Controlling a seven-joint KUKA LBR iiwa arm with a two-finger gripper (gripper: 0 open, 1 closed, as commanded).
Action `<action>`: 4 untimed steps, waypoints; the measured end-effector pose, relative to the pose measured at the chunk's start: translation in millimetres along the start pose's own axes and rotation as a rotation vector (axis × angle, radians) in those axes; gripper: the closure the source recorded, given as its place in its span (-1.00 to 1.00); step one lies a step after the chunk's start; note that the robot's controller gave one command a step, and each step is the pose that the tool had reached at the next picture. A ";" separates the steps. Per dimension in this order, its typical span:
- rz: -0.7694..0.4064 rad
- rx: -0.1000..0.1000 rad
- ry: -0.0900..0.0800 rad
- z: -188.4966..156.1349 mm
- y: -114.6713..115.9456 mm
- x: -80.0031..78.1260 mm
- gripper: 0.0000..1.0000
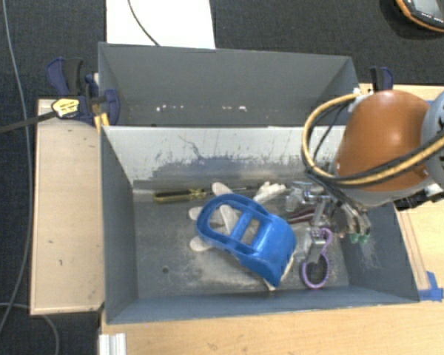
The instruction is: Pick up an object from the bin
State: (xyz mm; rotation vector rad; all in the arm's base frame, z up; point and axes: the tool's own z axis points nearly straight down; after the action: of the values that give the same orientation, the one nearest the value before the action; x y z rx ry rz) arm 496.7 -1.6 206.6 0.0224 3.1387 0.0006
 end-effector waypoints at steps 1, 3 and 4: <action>0.000 0.000 0.000 0.0 0.0 0.0 -1.00; -0.220 0.002 -0.018 54.9 41.6 -28.6 -1.00; -0.426 0.001 -0.032 93.9 1.9 -2.2 -1.00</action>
Offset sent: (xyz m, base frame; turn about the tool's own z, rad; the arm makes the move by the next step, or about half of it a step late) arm -0.0039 0.0223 -0.0795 0.0593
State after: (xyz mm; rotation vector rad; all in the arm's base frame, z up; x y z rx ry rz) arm 499.1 0.3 112.7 -0.6348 3.0417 -0.0020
